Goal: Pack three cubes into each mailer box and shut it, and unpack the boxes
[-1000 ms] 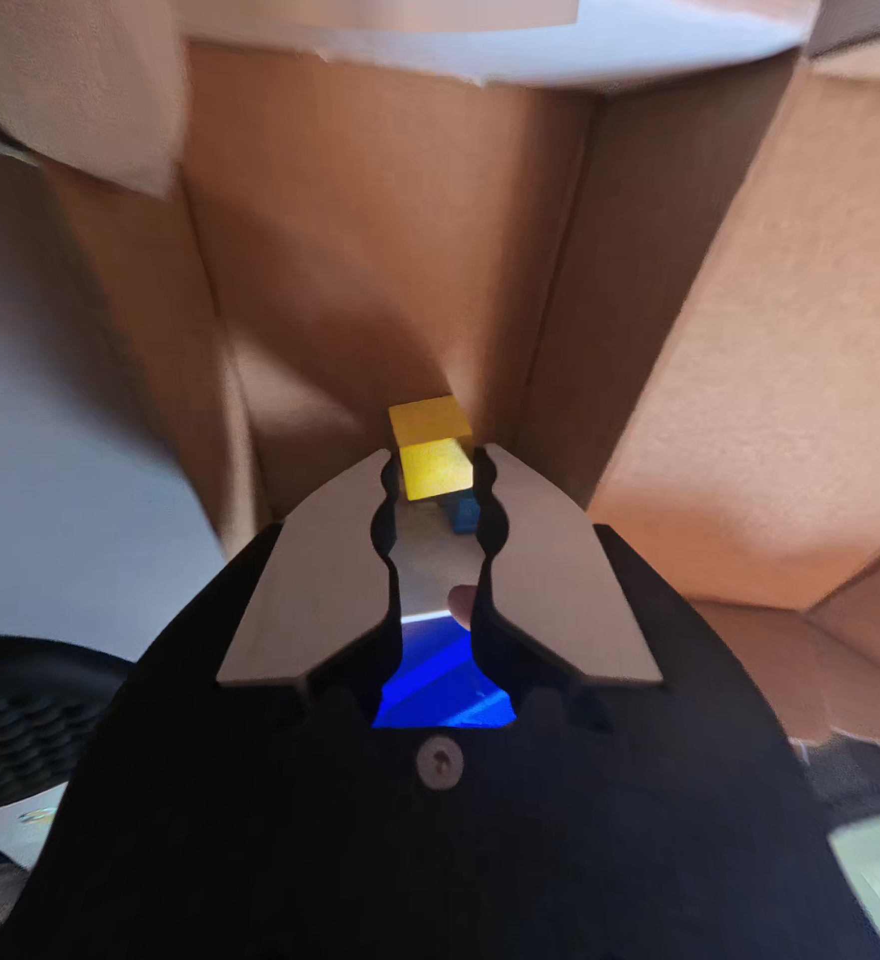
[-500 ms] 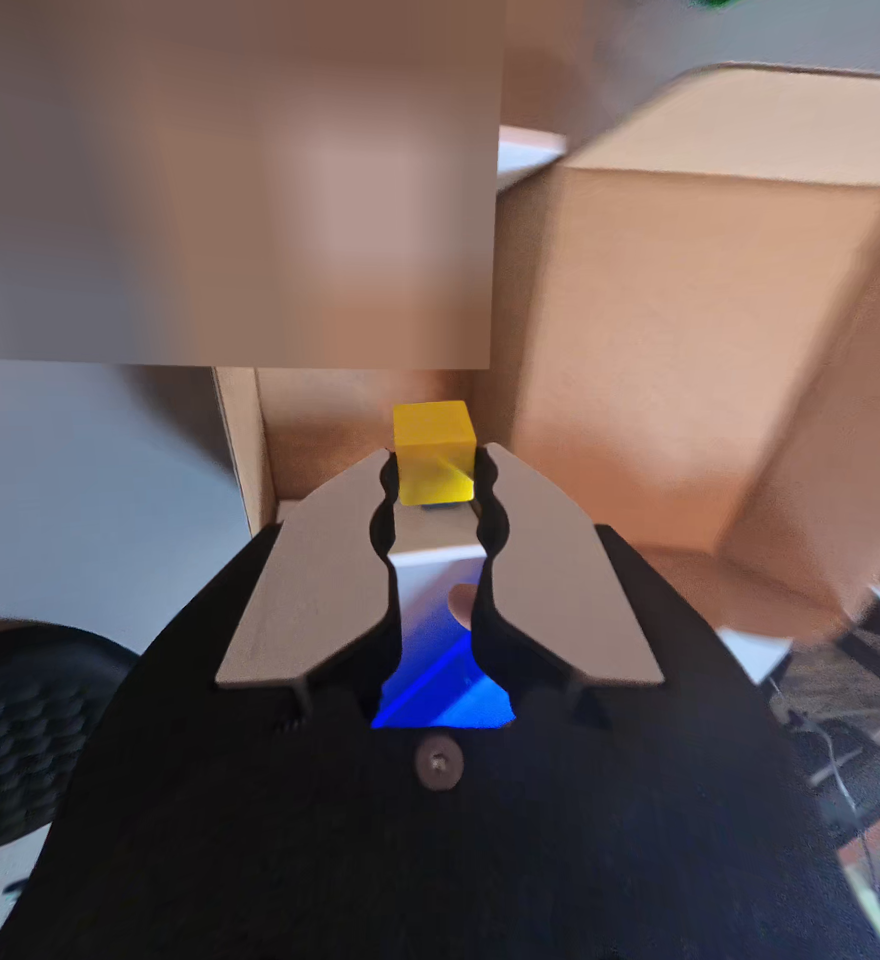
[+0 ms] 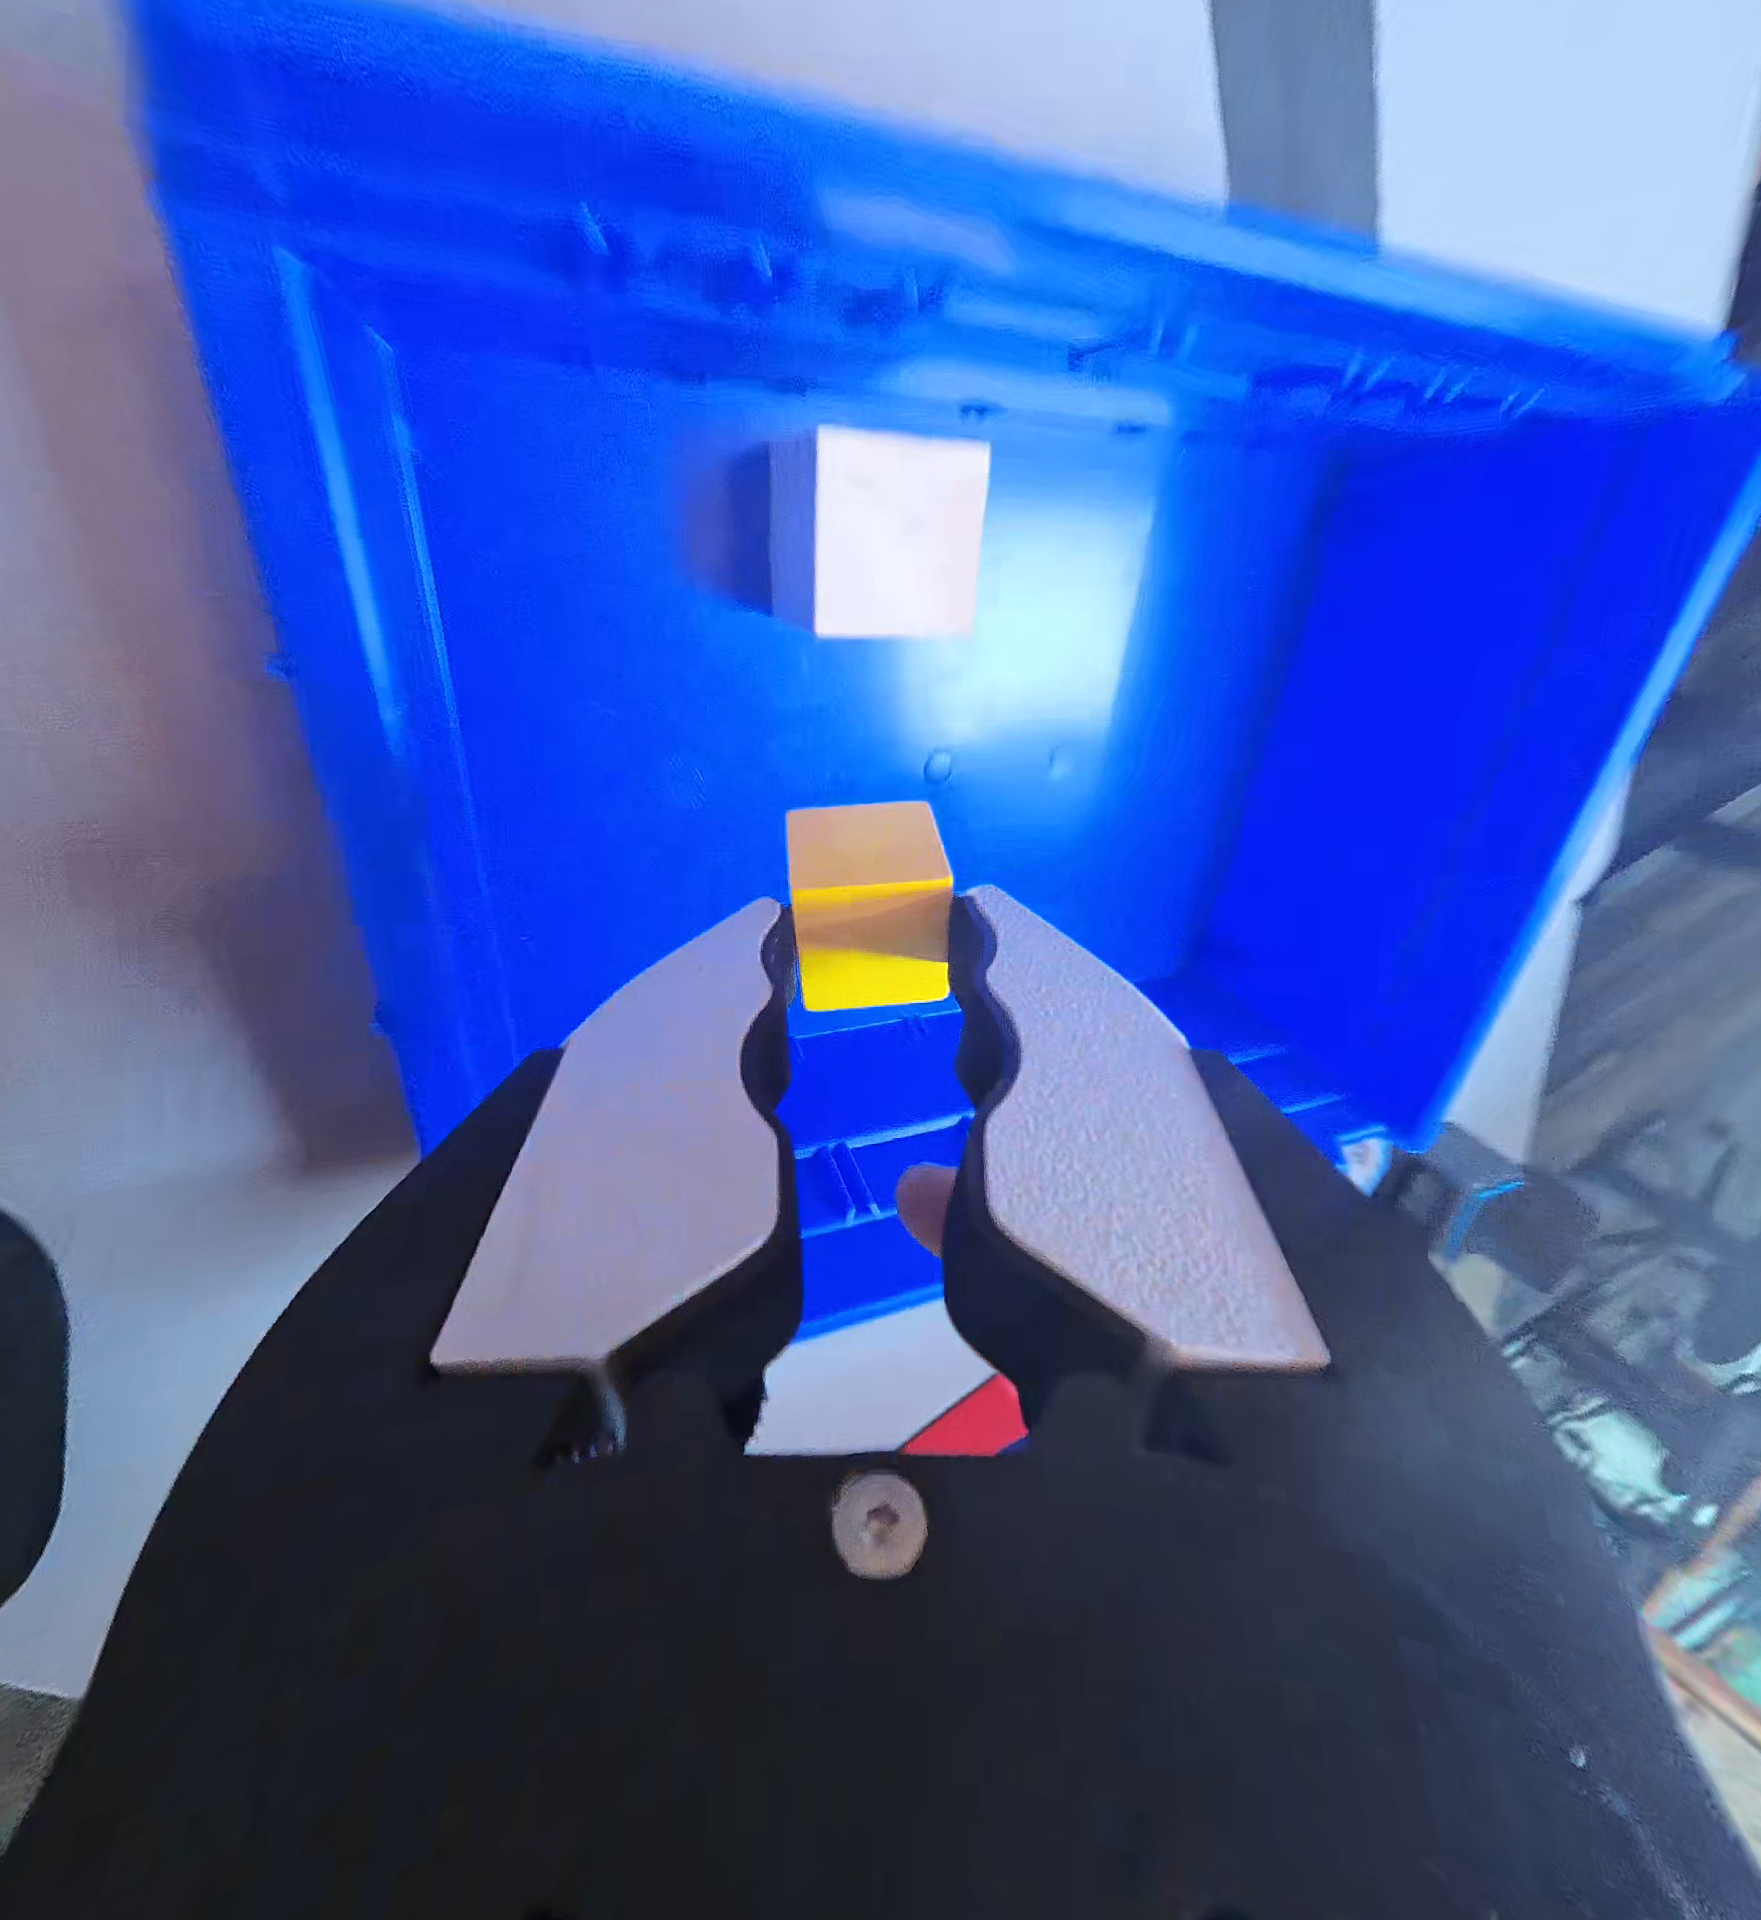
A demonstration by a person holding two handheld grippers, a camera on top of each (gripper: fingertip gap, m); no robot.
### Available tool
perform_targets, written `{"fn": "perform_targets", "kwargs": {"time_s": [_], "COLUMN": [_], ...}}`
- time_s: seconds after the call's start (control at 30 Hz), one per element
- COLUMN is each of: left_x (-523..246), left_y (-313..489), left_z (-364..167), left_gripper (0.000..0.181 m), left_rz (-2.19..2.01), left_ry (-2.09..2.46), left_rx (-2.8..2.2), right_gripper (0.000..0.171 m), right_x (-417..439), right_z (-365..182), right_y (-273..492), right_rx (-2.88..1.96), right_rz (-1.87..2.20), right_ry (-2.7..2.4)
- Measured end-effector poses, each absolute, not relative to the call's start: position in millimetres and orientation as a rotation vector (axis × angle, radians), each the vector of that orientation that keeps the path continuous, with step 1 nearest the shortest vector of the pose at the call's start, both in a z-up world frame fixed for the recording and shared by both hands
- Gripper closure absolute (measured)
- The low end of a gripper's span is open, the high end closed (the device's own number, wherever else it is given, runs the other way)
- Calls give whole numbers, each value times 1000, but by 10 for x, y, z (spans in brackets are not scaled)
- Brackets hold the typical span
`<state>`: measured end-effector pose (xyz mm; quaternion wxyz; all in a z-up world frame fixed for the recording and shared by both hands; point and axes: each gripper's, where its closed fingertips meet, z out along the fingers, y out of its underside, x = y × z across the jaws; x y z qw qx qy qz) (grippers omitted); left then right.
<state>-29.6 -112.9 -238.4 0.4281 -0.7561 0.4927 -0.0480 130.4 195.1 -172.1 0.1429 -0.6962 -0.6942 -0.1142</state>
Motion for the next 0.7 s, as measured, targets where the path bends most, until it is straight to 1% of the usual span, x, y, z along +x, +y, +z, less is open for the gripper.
{"fn": "perform_targets", "kwargs": {"time_s": [0.03,0.17,0.3,0.7], "left_x": [-296,-297,-299,-317], "left_y": [-1125,-1110,-1108,-1116], "left_z": [-2384,-2379,-2379,-2381], "left_gripper": [175,176,176,176], "left_rz": [-125,-154,-160,-141], "left_ry": [1226,1208,1203,1215], "left_rx": [-1889,-1895,-1896,-1889], "right_gripper": [143,143,143,143], "right_x": [1371,1518,1498,1375], "right_z": [-1840,-2230,-2454,-2608], "right_y": [2002,2107,2165,2274], "right_rx": [-2045,-2141,-2180,-2192], "right_rz": [-321,-321,-310,-252], "right_ry": [-1995,-2010,-2025,-2003]}}
